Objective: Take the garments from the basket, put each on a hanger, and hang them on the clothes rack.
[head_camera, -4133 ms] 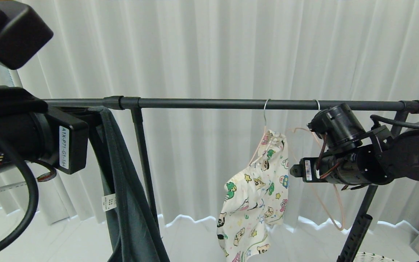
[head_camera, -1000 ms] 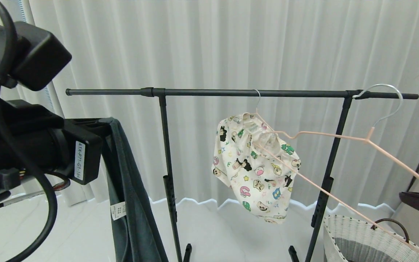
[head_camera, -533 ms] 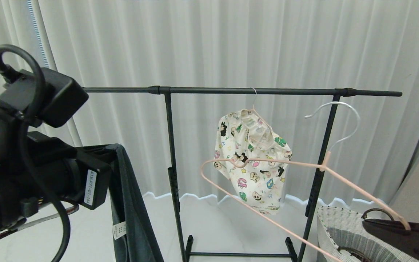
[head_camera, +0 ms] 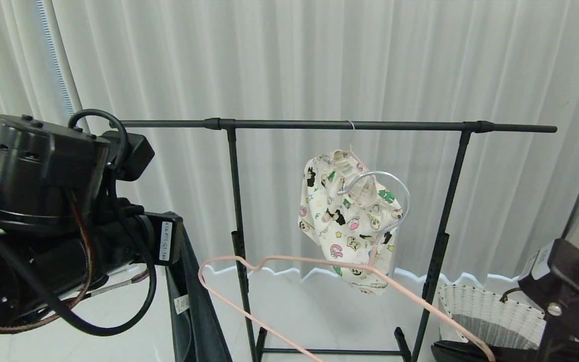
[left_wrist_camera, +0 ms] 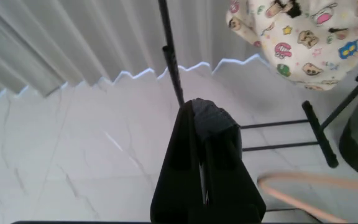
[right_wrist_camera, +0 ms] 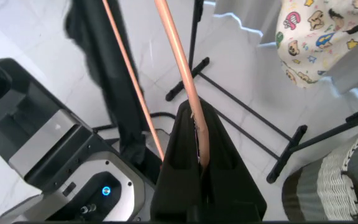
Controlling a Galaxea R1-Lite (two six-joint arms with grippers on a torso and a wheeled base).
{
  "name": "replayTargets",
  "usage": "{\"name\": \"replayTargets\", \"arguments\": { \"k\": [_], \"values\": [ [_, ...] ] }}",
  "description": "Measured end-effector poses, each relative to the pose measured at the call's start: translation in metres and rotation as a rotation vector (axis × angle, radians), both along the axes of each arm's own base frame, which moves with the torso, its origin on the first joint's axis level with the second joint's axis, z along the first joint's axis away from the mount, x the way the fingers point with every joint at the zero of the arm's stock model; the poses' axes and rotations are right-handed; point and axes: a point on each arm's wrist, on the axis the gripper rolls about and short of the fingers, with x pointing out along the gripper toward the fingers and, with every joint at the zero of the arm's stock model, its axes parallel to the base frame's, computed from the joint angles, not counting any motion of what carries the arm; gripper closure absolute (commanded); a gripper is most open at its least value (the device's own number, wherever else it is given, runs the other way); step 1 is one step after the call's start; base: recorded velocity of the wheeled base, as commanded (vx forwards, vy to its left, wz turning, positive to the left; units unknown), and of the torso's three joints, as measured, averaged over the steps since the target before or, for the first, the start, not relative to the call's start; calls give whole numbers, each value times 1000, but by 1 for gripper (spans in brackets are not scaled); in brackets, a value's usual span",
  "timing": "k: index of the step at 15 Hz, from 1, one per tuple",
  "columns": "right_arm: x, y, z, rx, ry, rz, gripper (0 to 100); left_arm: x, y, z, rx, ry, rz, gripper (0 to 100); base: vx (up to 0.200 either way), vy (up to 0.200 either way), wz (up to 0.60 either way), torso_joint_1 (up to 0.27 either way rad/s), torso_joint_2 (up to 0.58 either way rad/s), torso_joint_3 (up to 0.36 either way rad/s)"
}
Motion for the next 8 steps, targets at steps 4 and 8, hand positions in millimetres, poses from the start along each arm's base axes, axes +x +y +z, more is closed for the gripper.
{"name": "replayTargets", "arguments": {
  "k": [4,8],
  "values": [
    [3,19,-2,32,3,20,100,5,1,-4,-21,17,36,100,0,0,0,0,0,0],
    [11,33,-11,17,6,-2,100,3,3,-2,-27,8,36,100,0,0,0,0,0,0]
  ]
}}
